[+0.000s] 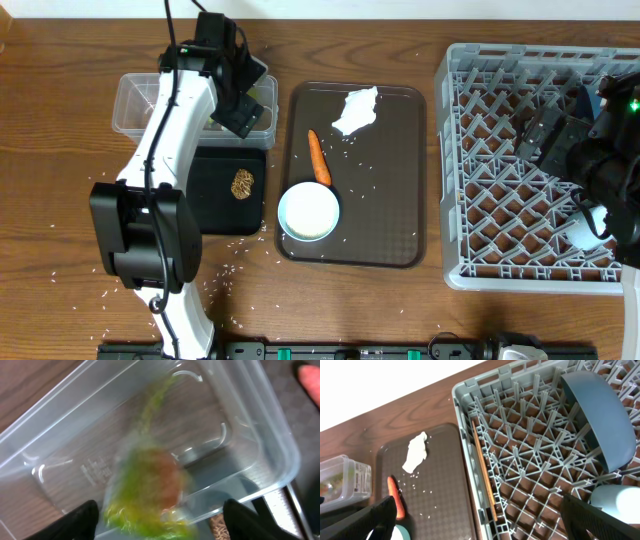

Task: Sort waste into correct bins and load items into the dishwasher rack
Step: 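Grasp the remaining white tissue on the brown tray with the left gripper, then drop the tissue into the clear plastic bin with the left gripper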

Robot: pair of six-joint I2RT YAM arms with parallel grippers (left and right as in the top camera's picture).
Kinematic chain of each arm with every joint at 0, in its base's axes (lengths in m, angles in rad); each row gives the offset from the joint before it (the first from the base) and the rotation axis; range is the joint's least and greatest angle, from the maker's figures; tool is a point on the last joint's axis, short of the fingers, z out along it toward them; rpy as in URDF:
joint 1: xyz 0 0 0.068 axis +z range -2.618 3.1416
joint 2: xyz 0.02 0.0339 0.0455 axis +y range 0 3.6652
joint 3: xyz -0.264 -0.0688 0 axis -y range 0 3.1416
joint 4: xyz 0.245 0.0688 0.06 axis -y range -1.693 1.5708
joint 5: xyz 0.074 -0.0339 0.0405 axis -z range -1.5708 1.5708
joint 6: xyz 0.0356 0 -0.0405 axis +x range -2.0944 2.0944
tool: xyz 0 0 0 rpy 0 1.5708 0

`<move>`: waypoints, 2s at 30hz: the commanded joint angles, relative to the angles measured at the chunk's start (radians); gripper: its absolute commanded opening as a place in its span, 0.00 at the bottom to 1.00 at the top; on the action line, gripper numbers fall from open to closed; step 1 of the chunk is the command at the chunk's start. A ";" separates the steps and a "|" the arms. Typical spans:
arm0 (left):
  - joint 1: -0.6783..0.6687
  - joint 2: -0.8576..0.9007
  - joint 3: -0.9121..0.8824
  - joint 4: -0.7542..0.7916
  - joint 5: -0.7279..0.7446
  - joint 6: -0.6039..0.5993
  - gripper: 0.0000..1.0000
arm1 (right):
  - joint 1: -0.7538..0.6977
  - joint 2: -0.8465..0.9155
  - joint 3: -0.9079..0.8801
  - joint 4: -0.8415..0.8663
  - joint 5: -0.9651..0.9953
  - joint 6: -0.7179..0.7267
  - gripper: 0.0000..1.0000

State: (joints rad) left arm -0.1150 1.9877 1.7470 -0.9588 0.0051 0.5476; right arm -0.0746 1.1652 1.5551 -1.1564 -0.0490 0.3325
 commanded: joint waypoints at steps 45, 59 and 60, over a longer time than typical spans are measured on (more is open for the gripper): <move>-0.386 -0.004 -0.139 0.534 0.128 -0.486 0.06 | -0.006 0.000 0.002 -0.012 -0.008 -0.008 0.99; -0.074 -0.201 -0.142 0.069 -0.008 -0.614 0.06 | -0.006 0.000 0.002 0.005 -0.008 -0.008 0.99; -0.057 -0.193 -0.142 0.076 -0.006 -0.614 0.07 | -0.006 0.000 0.002 0.006 -0.008 -0.008 0.99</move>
State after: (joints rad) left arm -0.2089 1.7550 1.6169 -0.8856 0.0162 -0.0269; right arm -0.0746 1.1652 1.5547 -1.1542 -0.0532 0.3325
